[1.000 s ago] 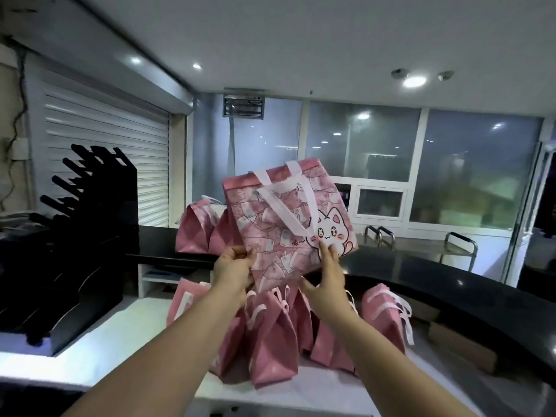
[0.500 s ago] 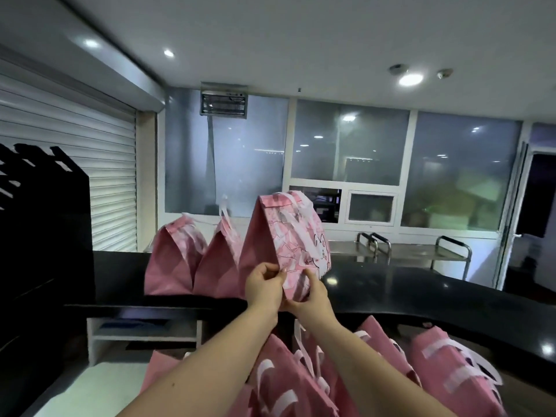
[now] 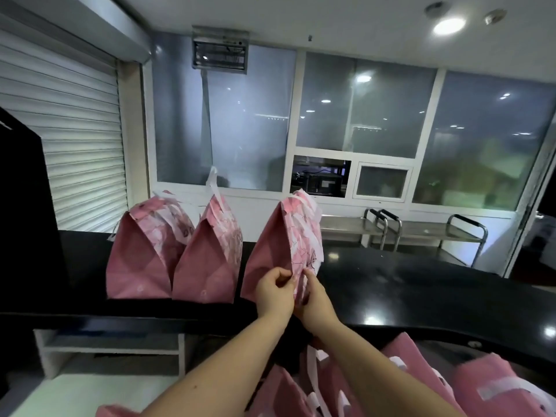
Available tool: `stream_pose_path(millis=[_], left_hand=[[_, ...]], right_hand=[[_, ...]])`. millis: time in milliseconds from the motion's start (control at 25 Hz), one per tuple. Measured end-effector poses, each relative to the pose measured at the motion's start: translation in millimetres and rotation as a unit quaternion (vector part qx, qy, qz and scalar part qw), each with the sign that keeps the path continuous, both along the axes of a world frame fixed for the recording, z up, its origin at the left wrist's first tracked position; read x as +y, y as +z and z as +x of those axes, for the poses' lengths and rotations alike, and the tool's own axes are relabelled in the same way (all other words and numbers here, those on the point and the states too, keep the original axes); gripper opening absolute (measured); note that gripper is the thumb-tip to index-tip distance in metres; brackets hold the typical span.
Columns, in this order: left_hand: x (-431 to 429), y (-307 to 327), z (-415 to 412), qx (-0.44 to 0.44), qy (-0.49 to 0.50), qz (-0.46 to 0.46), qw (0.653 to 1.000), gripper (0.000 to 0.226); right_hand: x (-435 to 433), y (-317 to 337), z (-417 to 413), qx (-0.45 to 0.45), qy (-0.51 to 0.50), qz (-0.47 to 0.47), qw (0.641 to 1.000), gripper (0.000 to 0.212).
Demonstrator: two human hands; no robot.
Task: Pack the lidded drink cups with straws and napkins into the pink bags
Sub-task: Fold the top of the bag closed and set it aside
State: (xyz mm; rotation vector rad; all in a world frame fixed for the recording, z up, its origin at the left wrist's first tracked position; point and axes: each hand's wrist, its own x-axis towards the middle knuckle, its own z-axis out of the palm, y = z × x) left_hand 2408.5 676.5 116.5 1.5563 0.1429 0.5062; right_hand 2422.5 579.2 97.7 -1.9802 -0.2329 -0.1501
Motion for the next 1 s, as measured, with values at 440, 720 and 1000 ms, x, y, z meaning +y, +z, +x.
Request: stream_pose_path(millis=[440, 720, 1000], left_hand=[[34.0, -10.5, 73.3, -0.084, 0.100, 0.315, 0.940, 0.032], [40.9, -16.8, 103.6, 0.040, 0.087, 0.238, 0.967, 0.056], [56.0, -49.2, 95.5, 0.092, 0.078, 0.287, 0.950, 0.025]], right_hand=[[-31.0, -4.6, 111.5, 0.057, 0.023, -0.107, 0.992, 0.061], [-15.8, 12.5, 124.4, 0.007, -0.030, -0.140, 0.990, 0.053], [-28.5, -12.9, 119.8, 0.025, -0.010, -0.184, 0.983, 0.029]])
